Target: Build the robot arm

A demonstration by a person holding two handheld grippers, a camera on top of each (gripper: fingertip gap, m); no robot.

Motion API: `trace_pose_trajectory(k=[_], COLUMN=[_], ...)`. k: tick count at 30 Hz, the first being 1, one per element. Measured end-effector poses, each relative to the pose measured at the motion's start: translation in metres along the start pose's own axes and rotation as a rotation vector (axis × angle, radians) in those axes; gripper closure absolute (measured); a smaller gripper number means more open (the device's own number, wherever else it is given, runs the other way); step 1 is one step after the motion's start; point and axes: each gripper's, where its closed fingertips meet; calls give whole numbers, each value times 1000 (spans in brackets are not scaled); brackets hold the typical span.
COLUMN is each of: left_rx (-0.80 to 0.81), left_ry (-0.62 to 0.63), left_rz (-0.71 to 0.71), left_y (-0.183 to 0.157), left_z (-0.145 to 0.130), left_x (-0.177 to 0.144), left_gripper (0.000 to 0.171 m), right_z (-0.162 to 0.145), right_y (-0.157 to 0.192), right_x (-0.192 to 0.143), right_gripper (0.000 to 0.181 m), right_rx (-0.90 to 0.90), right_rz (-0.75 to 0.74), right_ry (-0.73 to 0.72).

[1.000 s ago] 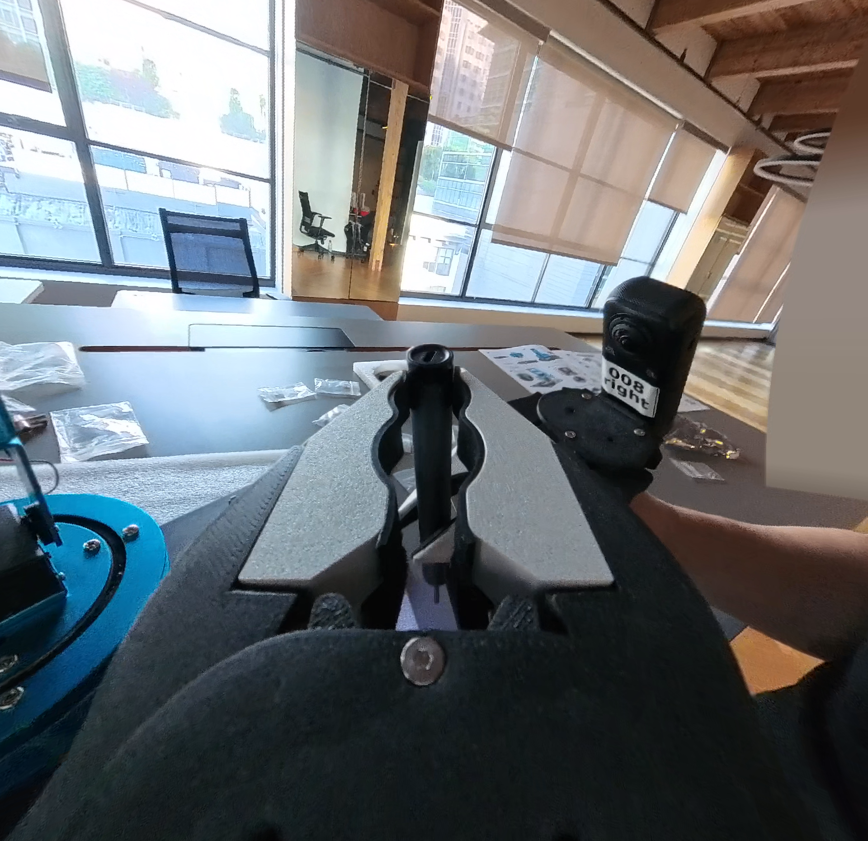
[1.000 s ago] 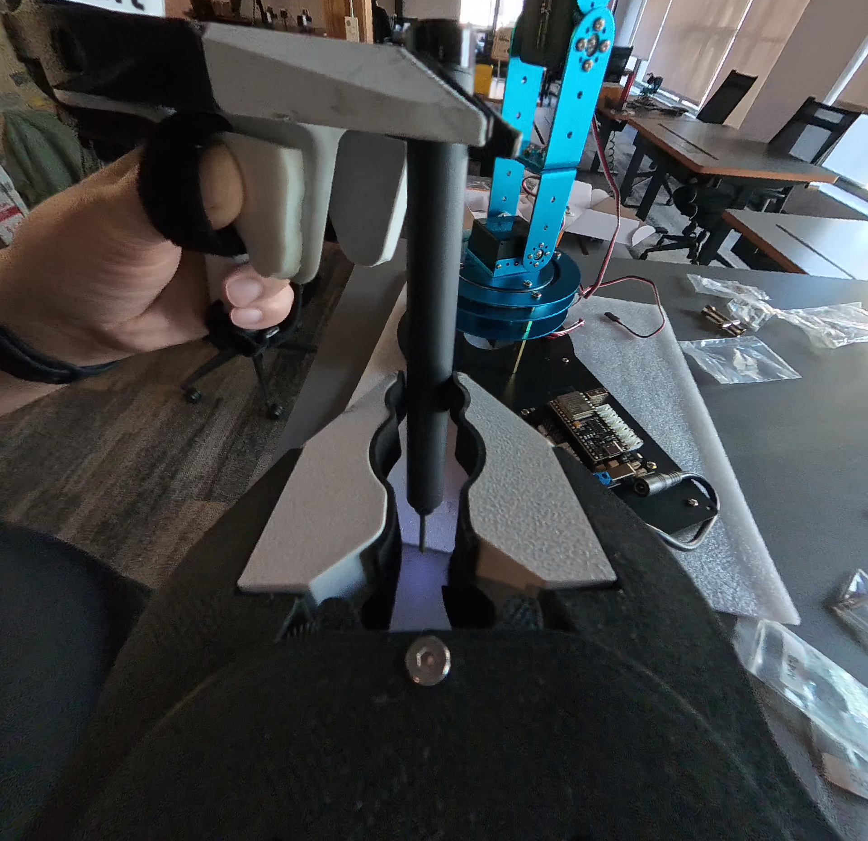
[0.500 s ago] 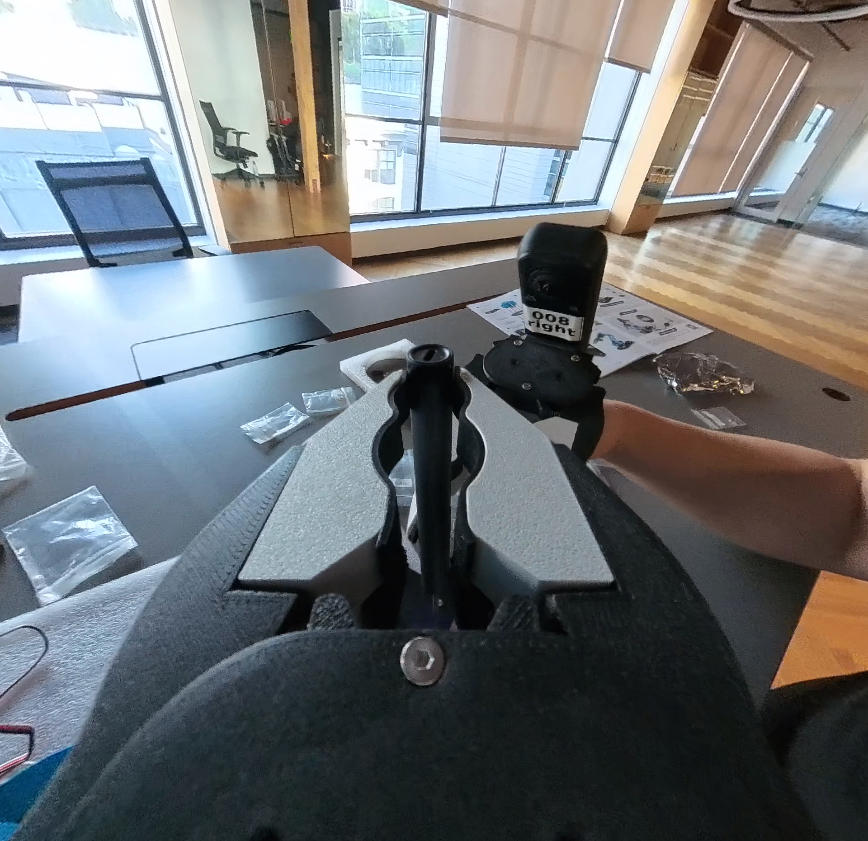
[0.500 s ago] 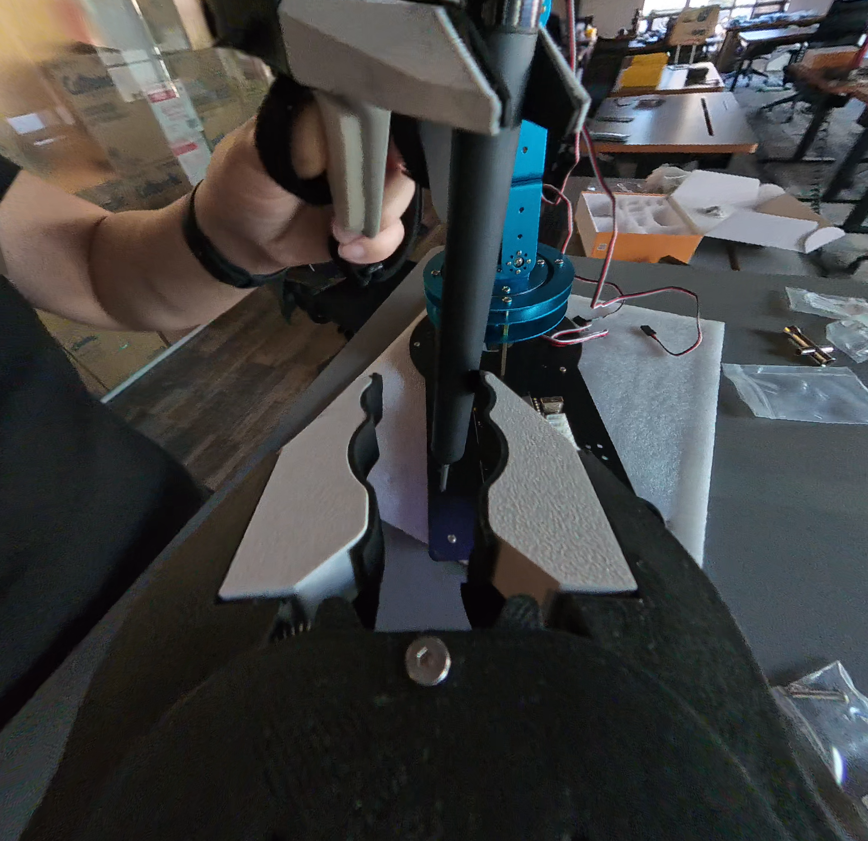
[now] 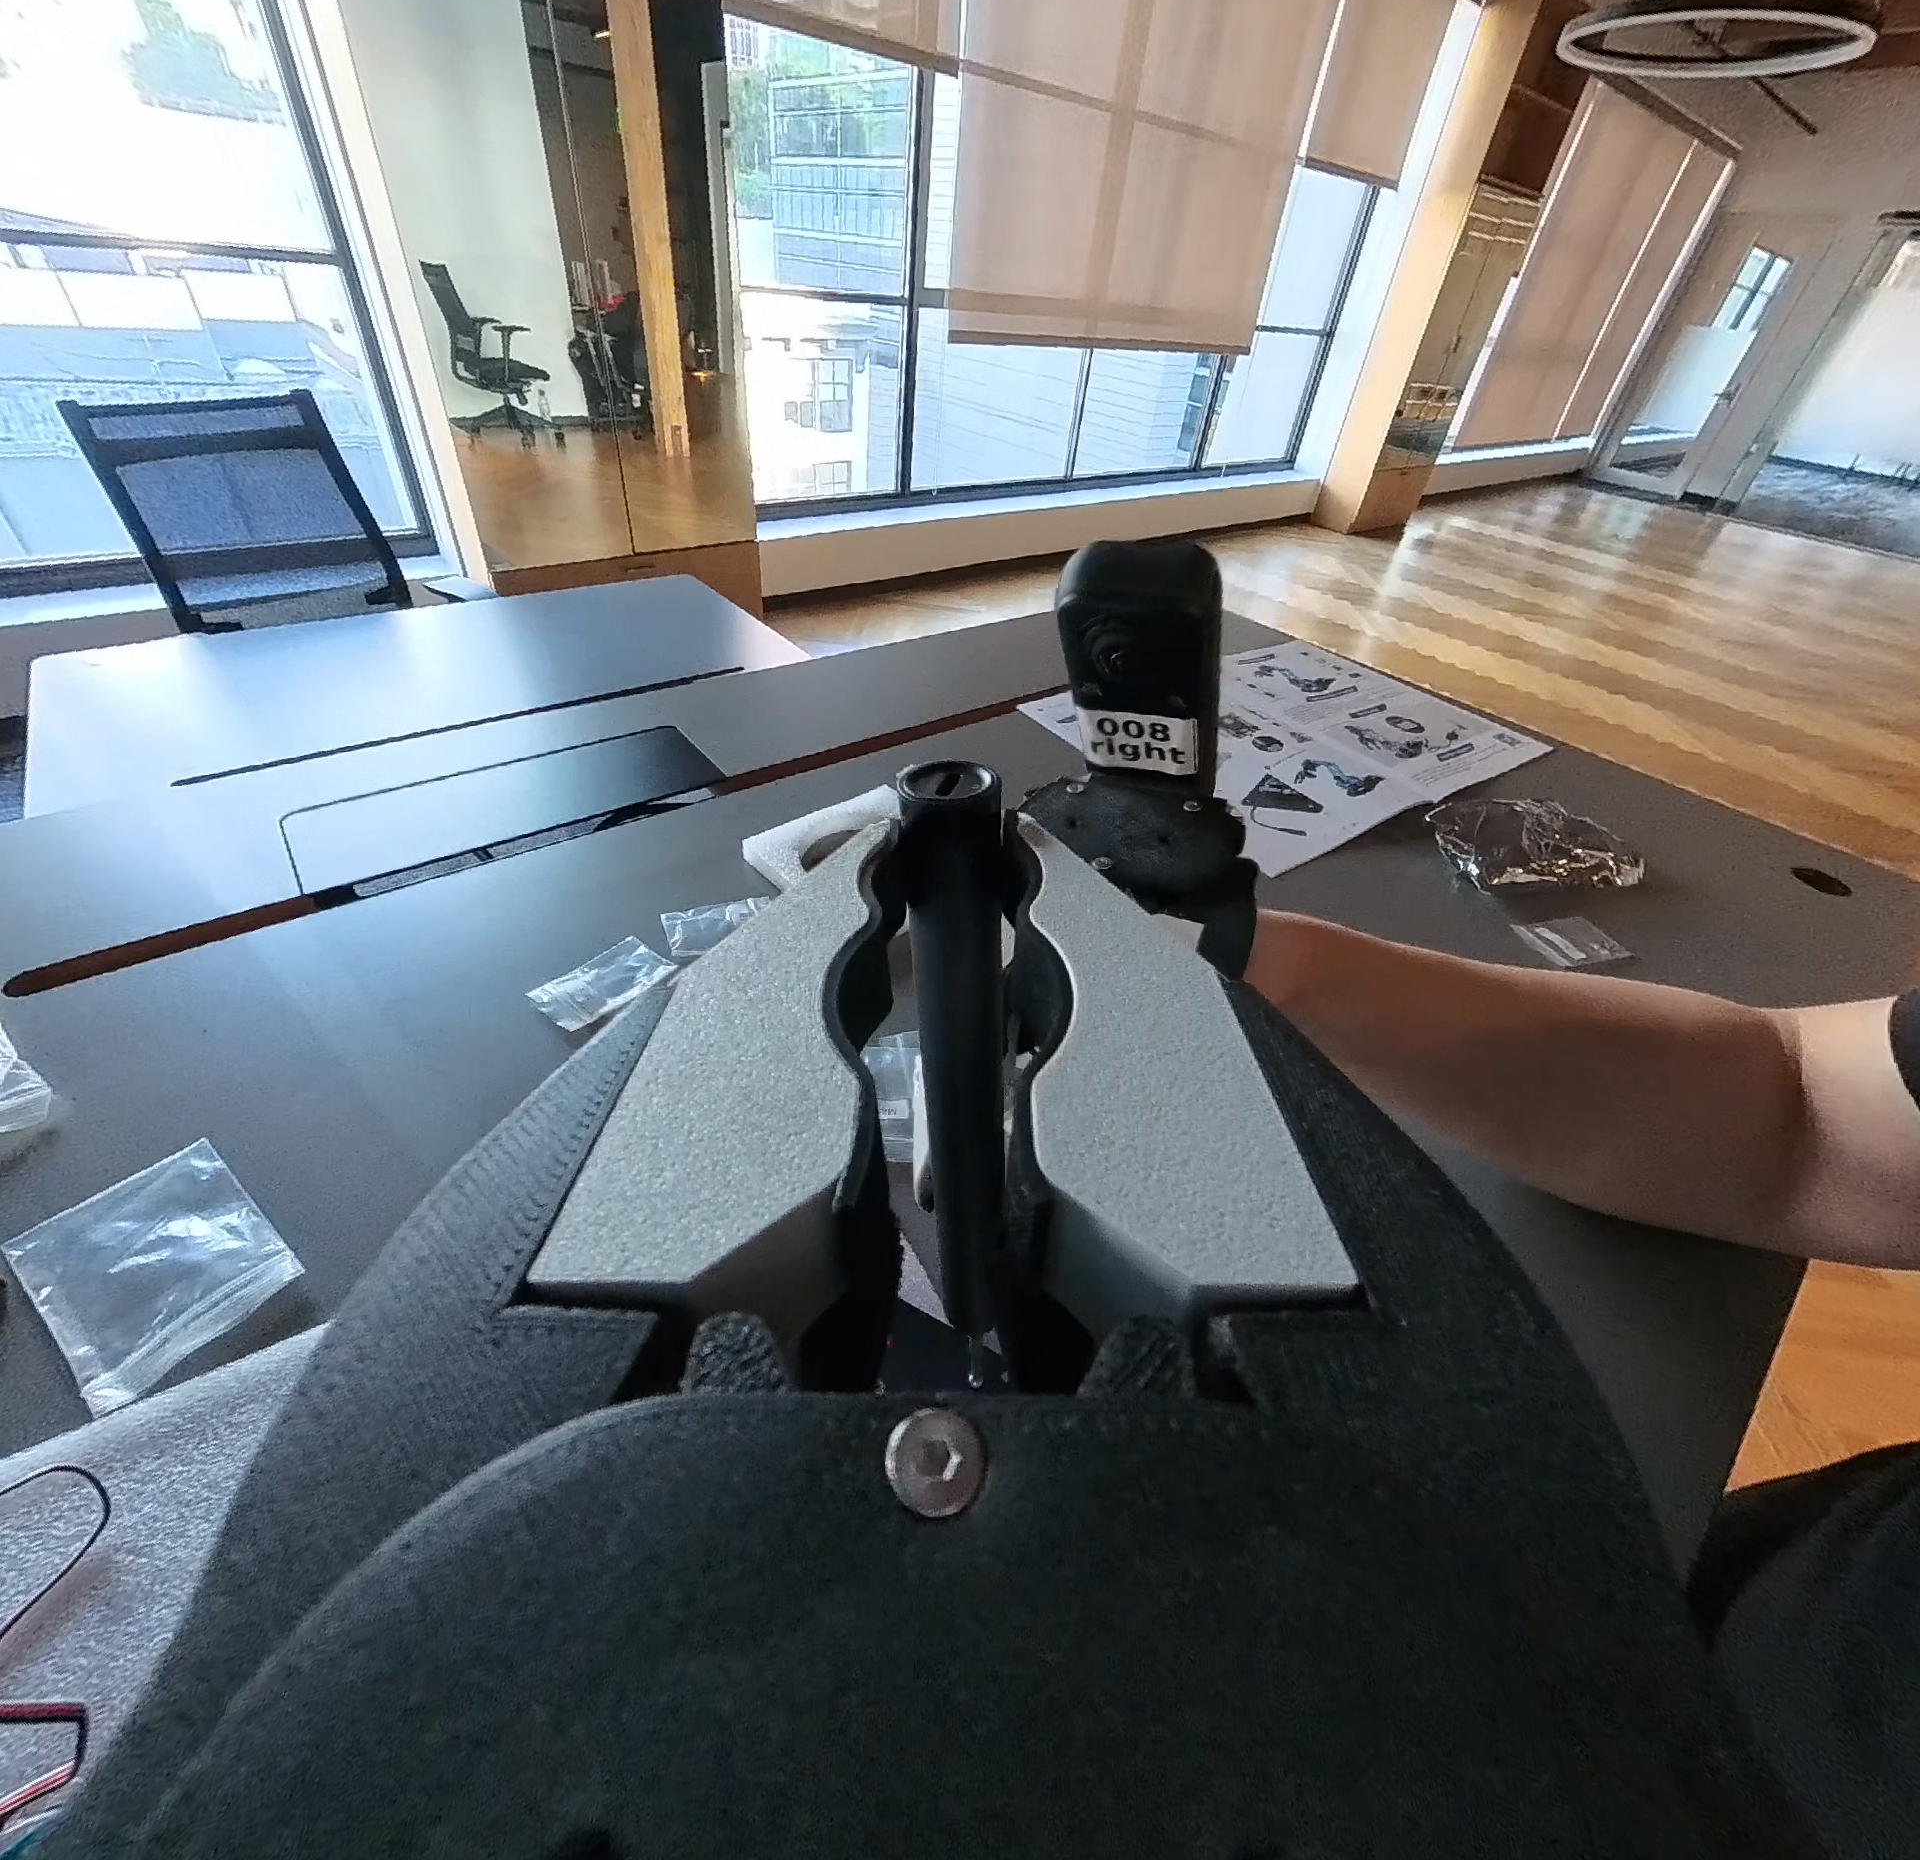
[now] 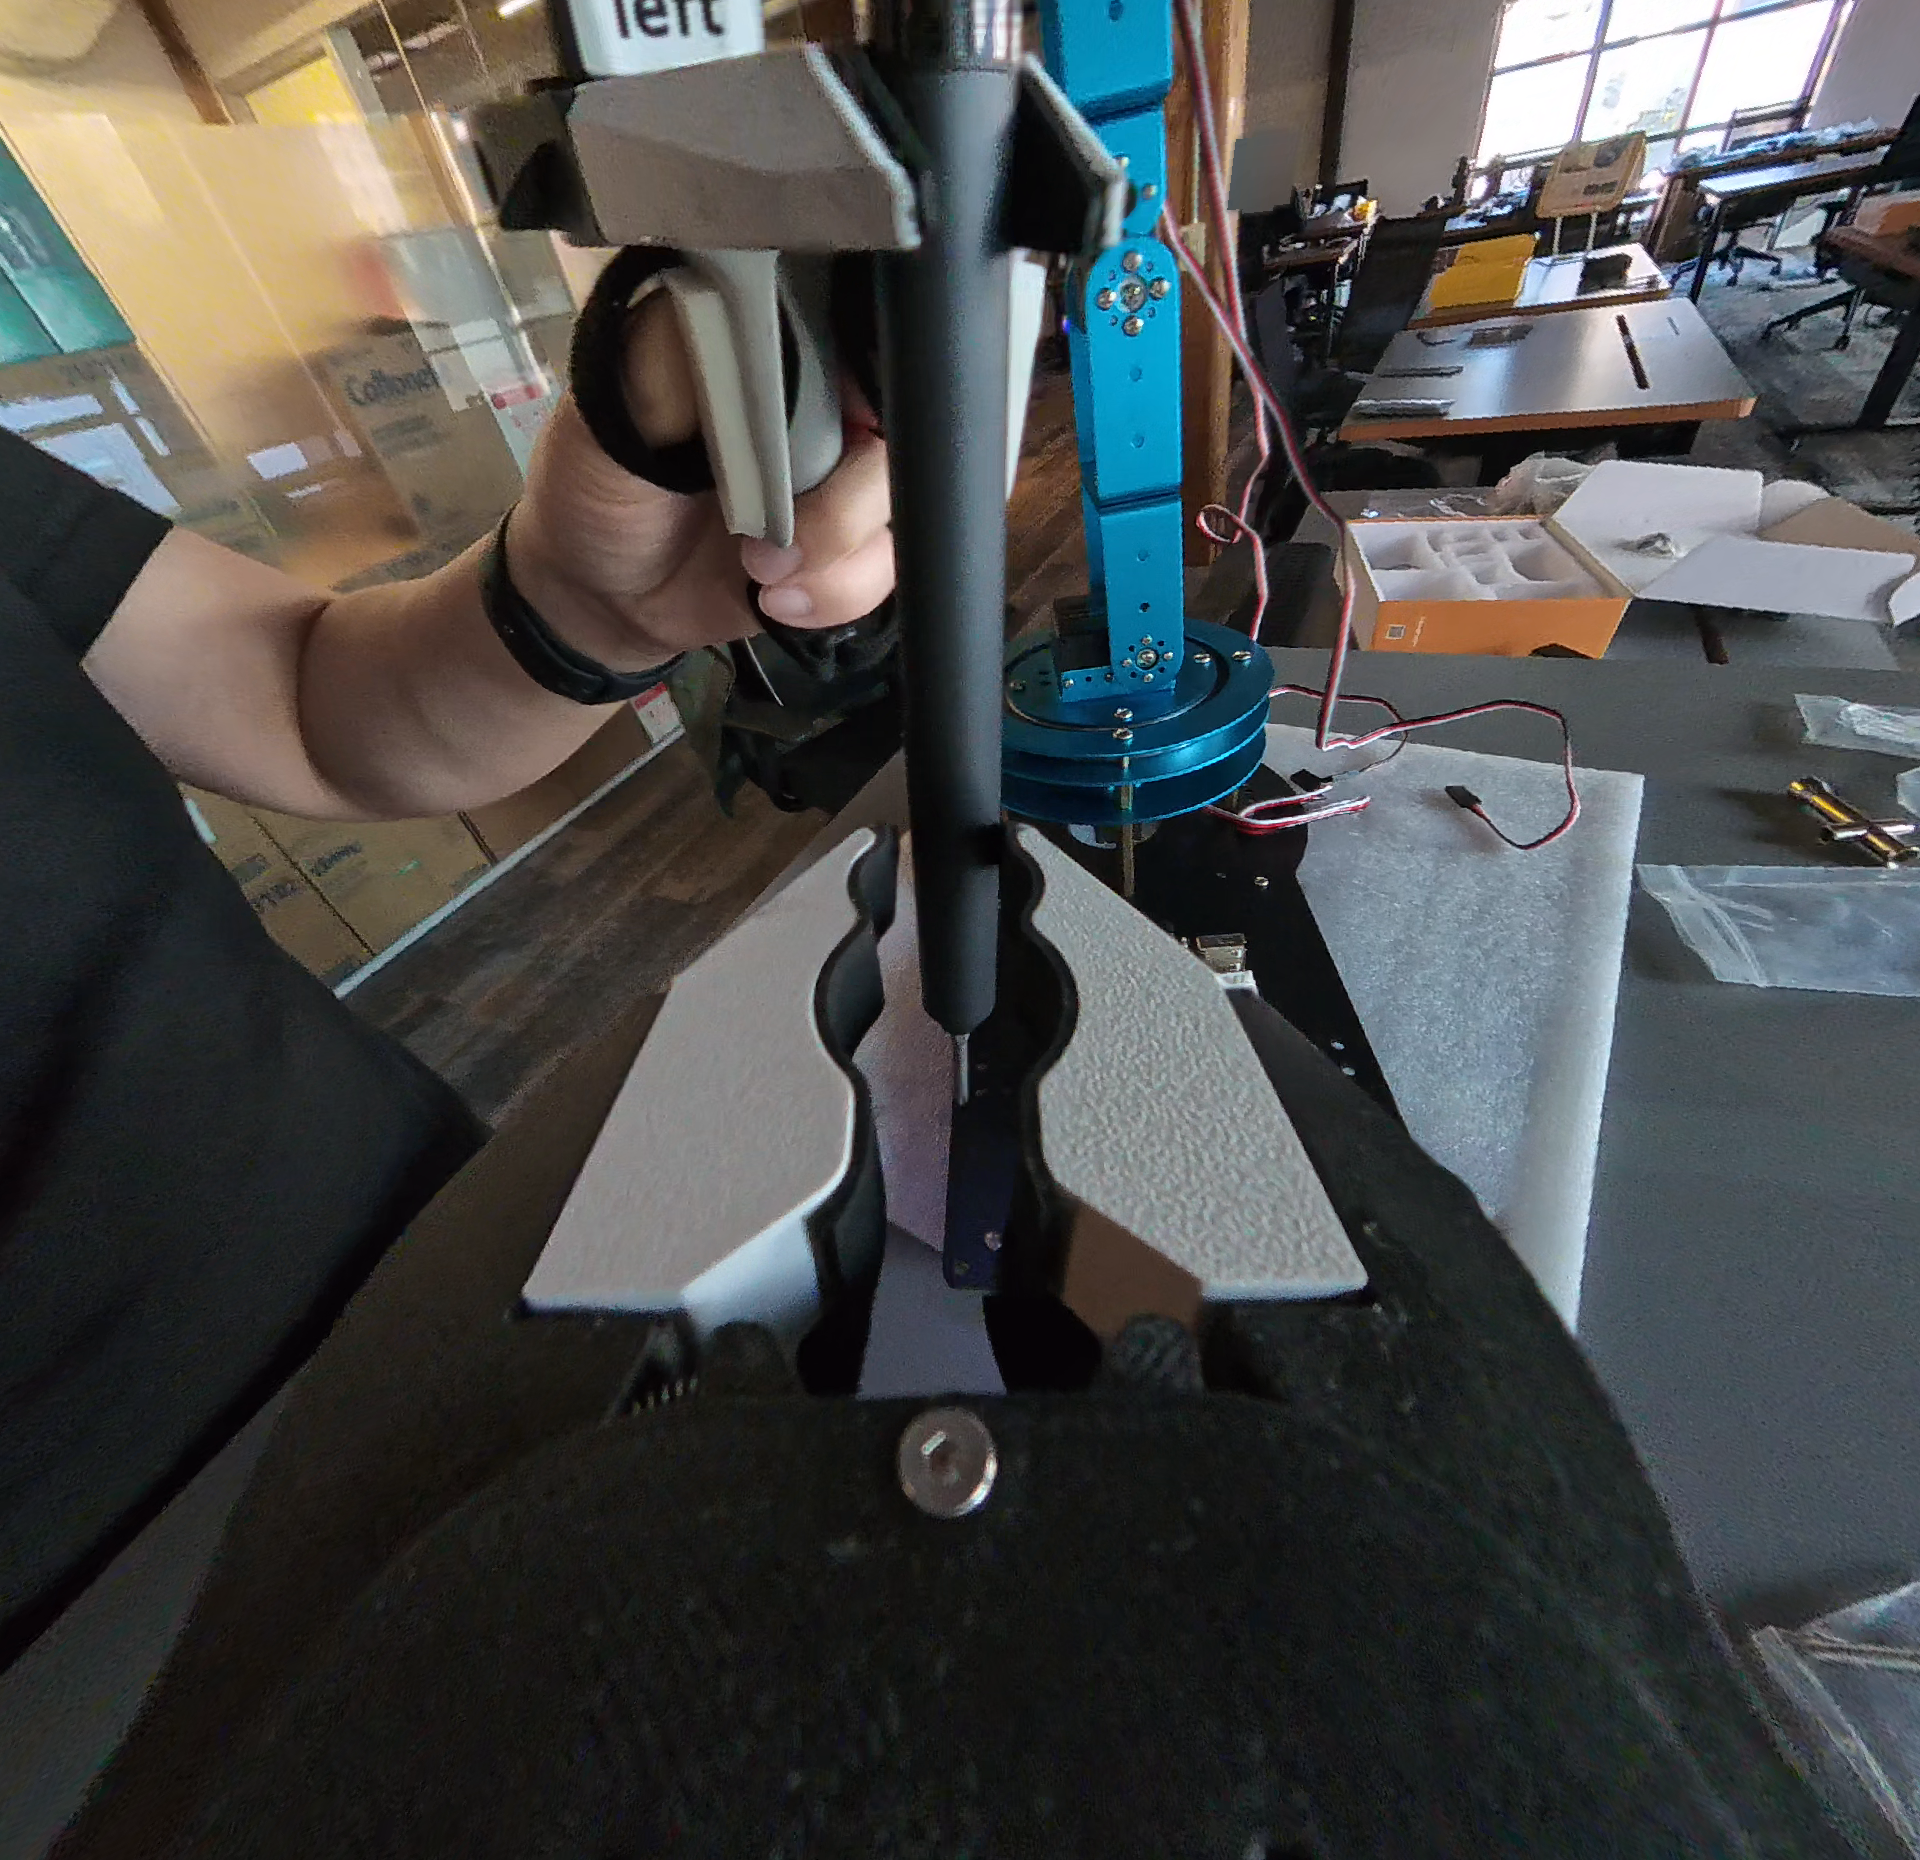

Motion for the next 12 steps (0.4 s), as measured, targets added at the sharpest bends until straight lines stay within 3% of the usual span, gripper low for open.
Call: trace_pose_trajectory(k=[12], left_rx=[47], left_ry=[13], left_rz=[3], left_y=[7], left_z=[-8], left_x=[0], left_gripper=[156], right_z=[-11], right_y=[-10], right_x=[4], right_gripper=[166], right_rx=[-49], right_rz=[-52], right_ry=[46])
Point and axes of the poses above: each gripper's, where its closed fingertips meet, x out along the fingers, z out of its top, y = z × x across the jaws, and after that the axes turned 15 degrees about -x, right-handed
